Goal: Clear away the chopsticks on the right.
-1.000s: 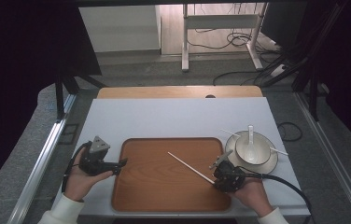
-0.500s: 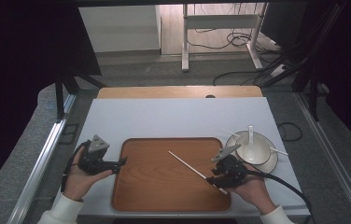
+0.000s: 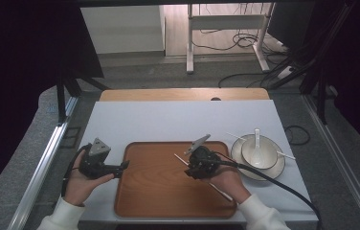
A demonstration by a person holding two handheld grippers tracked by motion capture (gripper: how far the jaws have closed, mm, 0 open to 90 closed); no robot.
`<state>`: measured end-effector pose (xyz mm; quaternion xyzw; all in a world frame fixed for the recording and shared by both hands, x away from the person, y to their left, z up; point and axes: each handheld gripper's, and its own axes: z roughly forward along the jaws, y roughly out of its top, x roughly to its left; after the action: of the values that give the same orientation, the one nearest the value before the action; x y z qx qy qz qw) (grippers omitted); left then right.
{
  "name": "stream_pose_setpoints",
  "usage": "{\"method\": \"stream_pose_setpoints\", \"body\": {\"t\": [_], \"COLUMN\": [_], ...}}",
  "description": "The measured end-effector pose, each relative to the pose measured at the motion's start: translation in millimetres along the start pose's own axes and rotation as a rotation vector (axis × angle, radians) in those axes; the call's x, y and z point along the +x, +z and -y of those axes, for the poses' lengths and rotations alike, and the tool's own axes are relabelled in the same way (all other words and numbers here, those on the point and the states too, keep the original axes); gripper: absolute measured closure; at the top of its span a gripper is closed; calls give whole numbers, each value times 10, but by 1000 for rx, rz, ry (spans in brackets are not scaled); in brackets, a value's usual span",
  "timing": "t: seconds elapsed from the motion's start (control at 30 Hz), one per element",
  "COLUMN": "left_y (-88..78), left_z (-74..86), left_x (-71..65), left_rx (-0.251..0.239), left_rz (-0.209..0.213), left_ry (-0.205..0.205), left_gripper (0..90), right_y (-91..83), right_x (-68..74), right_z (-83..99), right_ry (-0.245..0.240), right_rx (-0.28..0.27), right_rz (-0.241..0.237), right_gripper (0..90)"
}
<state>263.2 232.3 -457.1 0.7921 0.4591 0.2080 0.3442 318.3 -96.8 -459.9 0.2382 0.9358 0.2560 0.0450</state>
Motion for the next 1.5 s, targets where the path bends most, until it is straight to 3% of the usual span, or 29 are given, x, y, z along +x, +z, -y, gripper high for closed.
{"method": "stream_pose_setpoints", "body": {"t": [0.17, 0.3, 0.73, 1.27, 1.5], "left_y": [3, 18, 16, -2, -1], "left_z": [2, 3, 8, 16, 20], "left_x": [1, -11, -7, 23, 25], "left_rx": [3, 7, 10, 6, 8], "left_rz": [0, 2, 2, -1, -1], "left_ry": [0, 2, 5, 1, 1], "left_gripper": [147, 147, 147, 146, 146], "right_y": [209, 321, 385, 398, 307], "right_x": [-121, -176, -215, -280, -294], "right_z": [-72, -61, -24, 38, 147], "right_ry": [19, 24, 31, 50, 64], "right_rx": [30, 60, 84, 120, 123], "right_rz": [-8, 2, 38, 91, 108], "right_gripper": [894, 896, 896, 896, 896]}}
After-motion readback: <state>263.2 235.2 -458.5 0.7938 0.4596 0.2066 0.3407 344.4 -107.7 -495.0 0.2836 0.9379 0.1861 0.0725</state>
